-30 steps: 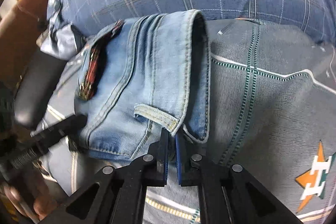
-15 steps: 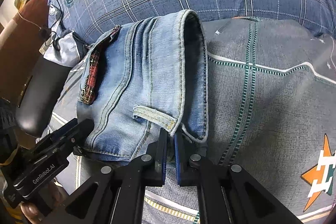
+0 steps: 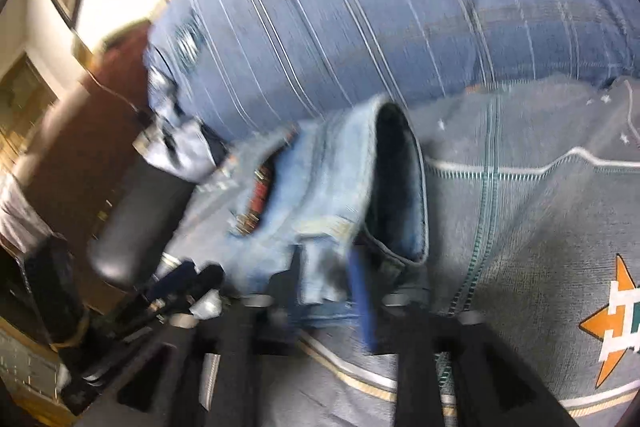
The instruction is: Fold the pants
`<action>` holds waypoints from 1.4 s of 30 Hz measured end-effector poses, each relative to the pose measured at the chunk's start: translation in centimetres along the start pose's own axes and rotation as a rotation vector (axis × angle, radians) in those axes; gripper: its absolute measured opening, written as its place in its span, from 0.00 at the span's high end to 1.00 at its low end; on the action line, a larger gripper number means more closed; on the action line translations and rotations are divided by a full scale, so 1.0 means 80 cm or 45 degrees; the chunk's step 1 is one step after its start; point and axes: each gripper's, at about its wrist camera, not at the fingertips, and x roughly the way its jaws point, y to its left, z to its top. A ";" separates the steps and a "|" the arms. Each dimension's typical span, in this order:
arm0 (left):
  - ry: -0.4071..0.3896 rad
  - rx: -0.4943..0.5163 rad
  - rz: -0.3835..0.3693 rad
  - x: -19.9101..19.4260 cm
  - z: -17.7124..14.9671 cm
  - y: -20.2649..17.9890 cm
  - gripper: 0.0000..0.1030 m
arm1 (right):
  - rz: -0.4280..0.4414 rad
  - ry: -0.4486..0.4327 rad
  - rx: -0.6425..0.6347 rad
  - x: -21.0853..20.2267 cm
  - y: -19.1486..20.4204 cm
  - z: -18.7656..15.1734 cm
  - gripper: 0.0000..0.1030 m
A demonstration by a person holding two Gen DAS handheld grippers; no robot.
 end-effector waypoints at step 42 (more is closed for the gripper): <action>0.027 0.063 0.212 -0.014 -0.003 -0.004 0.45 | -0.444 -0.092 -0.331 -0.002 0.071 -0.031 0.31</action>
